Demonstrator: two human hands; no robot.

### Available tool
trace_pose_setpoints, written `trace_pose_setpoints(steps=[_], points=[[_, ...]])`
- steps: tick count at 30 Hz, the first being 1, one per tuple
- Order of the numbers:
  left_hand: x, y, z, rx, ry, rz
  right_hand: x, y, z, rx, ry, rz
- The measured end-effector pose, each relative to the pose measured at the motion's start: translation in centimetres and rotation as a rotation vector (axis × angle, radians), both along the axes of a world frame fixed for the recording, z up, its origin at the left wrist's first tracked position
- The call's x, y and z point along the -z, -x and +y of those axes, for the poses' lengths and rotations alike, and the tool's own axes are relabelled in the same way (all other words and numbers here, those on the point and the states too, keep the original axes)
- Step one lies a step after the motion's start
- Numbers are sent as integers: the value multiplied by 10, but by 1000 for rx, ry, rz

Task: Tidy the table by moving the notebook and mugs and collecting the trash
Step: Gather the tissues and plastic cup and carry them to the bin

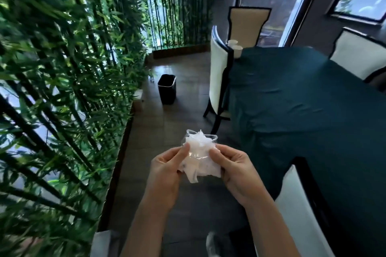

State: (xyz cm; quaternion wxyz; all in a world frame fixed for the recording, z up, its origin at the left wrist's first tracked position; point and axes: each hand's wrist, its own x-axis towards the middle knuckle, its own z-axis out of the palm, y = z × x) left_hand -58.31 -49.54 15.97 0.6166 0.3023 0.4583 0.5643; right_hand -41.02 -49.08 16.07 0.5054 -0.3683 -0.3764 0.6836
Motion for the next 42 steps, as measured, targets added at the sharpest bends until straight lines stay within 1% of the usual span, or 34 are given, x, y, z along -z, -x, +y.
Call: trace_pose_setpoints(steps=[5, 11, 15, 20, 26, 30, 36, 38, 42], points=[[9, -3, 60, -60, 16, 7, 12, 5, 69, 11, 0, 39], [15, -32, 177, -131, 26, 19, 18, -12, 184, 32, 54, 139], [9, -49, 252, -120, 44, 25, 9, -31, 264, 6, 59, 103], [1, -47, 330, -194, 64, 9, 4, -30, 355, -42, 86, 62], [13, -21, 416, -300, 91, -14, 17, 5, 446, -91, 150, 71], [22, 9, 485, -319, 108, -34, 26, 37, 518, -109, 170, 53], [21, 75, 620, -327, 94, -30, 25, 102, 652, -109, 154, -30], [18, 101, 669, -332, 101, -55, 21, 126, 700, -104, 162, -30], [9, 142, 755, -281, 90, -31, 12, 160, 784, -111, 152, -9]])
